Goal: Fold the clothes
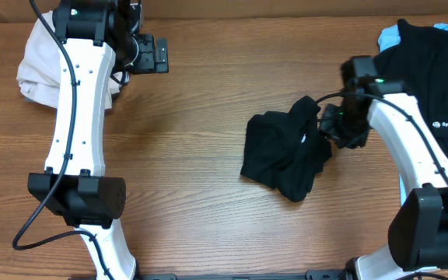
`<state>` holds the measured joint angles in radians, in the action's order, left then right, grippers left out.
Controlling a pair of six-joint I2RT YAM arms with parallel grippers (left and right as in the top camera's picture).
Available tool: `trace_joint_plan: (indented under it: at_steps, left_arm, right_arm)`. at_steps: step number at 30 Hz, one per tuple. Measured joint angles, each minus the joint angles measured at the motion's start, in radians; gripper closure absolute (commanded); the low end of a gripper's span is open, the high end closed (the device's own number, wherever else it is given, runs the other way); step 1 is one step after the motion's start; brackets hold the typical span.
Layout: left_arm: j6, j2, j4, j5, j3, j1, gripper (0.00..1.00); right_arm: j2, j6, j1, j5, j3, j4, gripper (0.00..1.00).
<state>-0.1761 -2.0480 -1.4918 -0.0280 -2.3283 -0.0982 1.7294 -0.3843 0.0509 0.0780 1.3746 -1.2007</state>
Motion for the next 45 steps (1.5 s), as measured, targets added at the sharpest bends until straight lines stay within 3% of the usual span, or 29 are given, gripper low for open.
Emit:
trace_joint_plan:
  at_steps: [2, 11, 16, 21, 27, 32, 41, 45]
  left_arm:
    - [0.000, 0.000, -0.001, 0.000, 0.005, 0.000, 0.00]
    - [0.000, 0.000, 0.024, 0.003, 0.096, 0.000, 0.01]
    - [0.000, 0.000, 0.056, 0.003, 0.168, 0.000, 0.00]
    - [0.000, 0.000, 0.061, 0.003, 0.188, 0.000, 0.00]
    - [0.000, 0.000, 0.063, 0.003, 0.189, 0.000, 0.00]
    - [0.018, 0.000, 0.061, -0.018, 0.189, 0.000, 0.00]
    - [0.081, 0.012, 0.046, -0.074, 0.189, -0.063, 0.00]
    - [0.107, 0.029, 0.026, -0.081, 0.189, -0.196, 0.00]
  right_arm:
    - [0.000, 0.014, -0.024, 0.026, -0.014, 0.001, 0.35]
    - [0.002, 0.044, -0.030, 0.141, -0.244, 0.142, 0.54]
    - [0.002, 0.057, -0.002, 0.219, -0.373, 0.300, 0.55]
    - [0.002, 0.071, 0.138, 0.294, -0.410, 0.393, 0.54]
    - [0.002, 0.060, 0.348, 0.384, -0.394, 0.507, 0.38]
    - [0.003, 0.039, 0.393, 0.420, -0.249, 0.372, 0.32]
    - [-0.061, 0.032, 0.059, 0.388, 0.049, 0.139, 0.00]
    - [-0.074, 0.039, -0.119, 0.378, 0.076, 0.129, 0.00]
